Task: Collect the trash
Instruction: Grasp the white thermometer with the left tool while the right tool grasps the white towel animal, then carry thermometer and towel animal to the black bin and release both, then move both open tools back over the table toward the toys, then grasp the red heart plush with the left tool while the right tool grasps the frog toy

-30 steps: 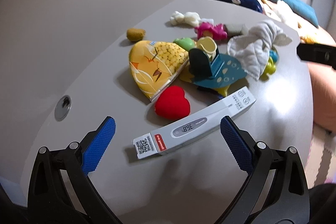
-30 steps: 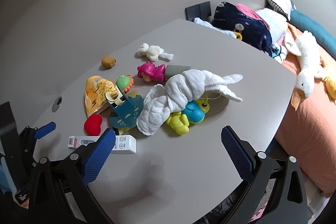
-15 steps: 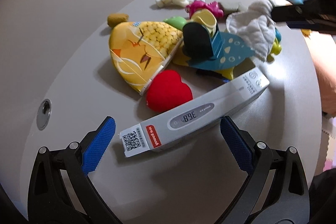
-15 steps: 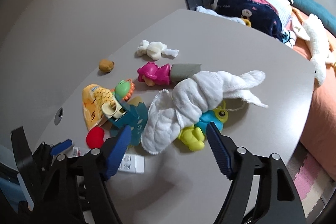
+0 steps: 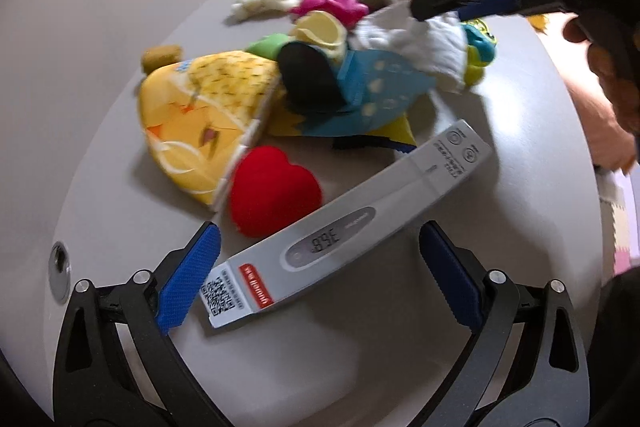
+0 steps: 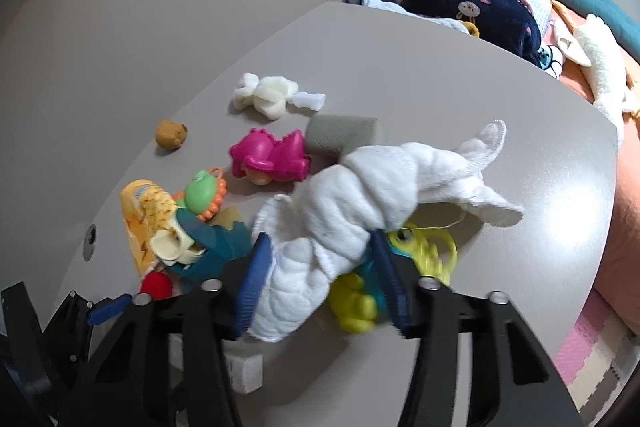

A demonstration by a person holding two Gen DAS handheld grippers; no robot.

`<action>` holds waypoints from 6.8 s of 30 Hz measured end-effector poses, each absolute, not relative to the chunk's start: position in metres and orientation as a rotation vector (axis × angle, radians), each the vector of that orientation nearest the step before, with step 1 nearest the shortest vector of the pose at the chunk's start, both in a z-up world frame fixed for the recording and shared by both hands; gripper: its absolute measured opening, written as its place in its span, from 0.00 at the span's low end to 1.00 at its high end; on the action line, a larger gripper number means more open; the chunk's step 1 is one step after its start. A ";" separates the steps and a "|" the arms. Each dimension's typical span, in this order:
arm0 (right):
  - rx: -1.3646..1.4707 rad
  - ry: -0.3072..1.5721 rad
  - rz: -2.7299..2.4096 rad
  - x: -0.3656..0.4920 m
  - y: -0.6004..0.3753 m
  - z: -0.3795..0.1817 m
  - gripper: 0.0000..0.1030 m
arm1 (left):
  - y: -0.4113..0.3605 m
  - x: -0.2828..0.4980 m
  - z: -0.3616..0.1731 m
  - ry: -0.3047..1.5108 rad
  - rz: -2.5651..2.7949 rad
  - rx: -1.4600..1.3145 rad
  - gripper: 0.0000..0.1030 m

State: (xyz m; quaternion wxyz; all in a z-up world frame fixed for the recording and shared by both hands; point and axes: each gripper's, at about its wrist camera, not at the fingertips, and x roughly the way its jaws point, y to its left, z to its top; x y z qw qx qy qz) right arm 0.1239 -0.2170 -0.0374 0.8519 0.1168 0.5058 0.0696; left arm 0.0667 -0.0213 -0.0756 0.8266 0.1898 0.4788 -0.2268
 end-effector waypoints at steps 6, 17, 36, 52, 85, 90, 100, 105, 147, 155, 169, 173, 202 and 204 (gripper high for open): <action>0.242 1.071 0.172 0.127 -0.220 -0.041 0.27 | -0.021 0.056 -0.076 1.039 -0.518 0.402 0.61; 0.236 0.984 0.226 0.109 -0.220 -0.011 0.22 | -0.014 0.024 -0.053 0.994 -0.536 0.187 0.30; 0.259 0.827 0.143 0.055 -0.281 0.049 0.22 | -0.045 0.008 0.013 0.782 -0.510 0.117 0.26; 0.326 0.754 -0.006 -0.005 -0.362 0.067 0.22 | -0.126 -0.010 0.037 0.732 -0.687 0.217 0.26; 0.446 0.813 -0.385 -0.138 -0.478 0.047 0.69 | -0.280 -0.078 -0.003 0.784 -1.051 0.575 0.94; 0.445 0.810 -0.382 -0.139 -0.478 0.046 0.70 | -0.273 -0.072 -0.002 0.794 -1.021 0.563 0.94; 0.412 0.834 -0.309 -0.110 -0.456 0.042 0.70 | -0.248 -0.059 -0.007 0.826 -0.938 0.533 0.94; 0.387 0.852 -0.255 -0.090 -0.438 0.039 0.70 | -0.230 -0.050 -0.007 0.839 -0.891 0.506 0.94; 0.205 0.991 0.133 0.050 -0.278 -0.015 0.73 | -0.063 0.020 -0.028 0.914 -0.427 0.278 0.94; 0.188 1.036 0.159 0.072 -0.263 -0.036 0.73 | -0.041 0.039 -0.041 0.938 -0.347 0.231 0.94; 0.117 1.043 0.169 0.108 -0.242 -0.063 0.73 | -0.005 0.077 -0.068 0.958 -0.249 0.116 0.80; 0.085 1.036 0.176 0.111 -0.237 -0.067 0.73 | -0.004 0.083 -0.074 0.971 -0.259 0.104 0.65; 0.059 0.984 0.257 0.093 -0.231 -0.038 0.40 | -0.016 0.064 -0.053 0.895 -0.298 0.115 0.46; 0.074 0.978 0.264 0.088 -0.235 -0.036 0.36 | -0.017 0.062 -0.050 0.888 -0.305 0.107 0.46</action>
